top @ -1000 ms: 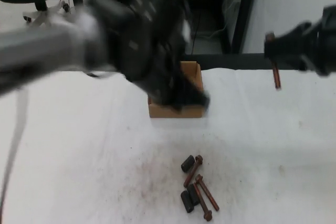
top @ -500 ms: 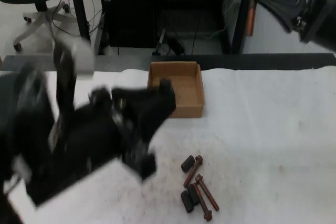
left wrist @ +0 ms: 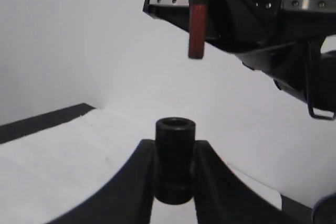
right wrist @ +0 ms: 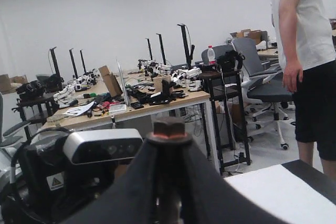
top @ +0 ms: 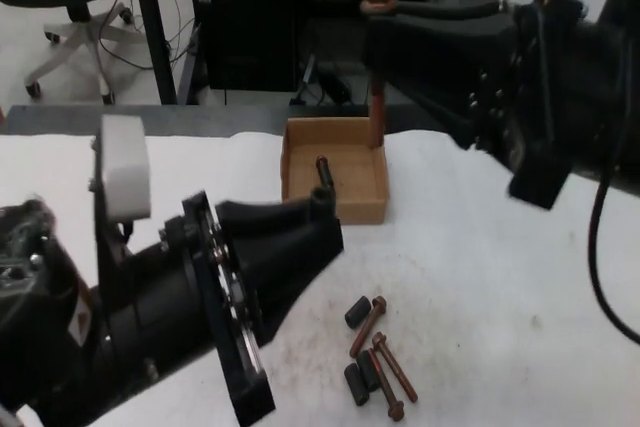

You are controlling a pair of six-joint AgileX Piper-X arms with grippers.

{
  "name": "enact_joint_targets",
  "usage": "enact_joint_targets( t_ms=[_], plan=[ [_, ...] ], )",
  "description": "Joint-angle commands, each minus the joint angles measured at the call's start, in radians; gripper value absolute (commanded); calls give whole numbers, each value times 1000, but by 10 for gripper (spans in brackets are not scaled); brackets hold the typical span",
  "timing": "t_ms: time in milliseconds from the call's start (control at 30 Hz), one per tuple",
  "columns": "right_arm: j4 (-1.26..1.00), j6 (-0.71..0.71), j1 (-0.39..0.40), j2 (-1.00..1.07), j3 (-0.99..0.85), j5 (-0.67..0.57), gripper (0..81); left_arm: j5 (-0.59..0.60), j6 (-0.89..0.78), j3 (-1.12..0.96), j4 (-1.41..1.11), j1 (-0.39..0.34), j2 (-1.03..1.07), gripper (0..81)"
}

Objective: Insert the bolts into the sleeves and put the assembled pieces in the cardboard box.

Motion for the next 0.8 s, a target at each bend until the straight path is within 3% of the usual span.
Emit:
enact_joint_targets(
  t_ms=[0, 300, 767],
  plan=[
    [-12, -52, 29, 14, 1, 56, 8, -55, -4, -3, -92, -1, -2, 2],
    [-69, -76, 101, 60, 1, 116, 8, -14, -4, -3, -95, -1, -2, 2],
    [-98, -76, 101, 59, -30, 132, 8, -12, -4, -3, -63, -1, 4, 2]
  ],
)
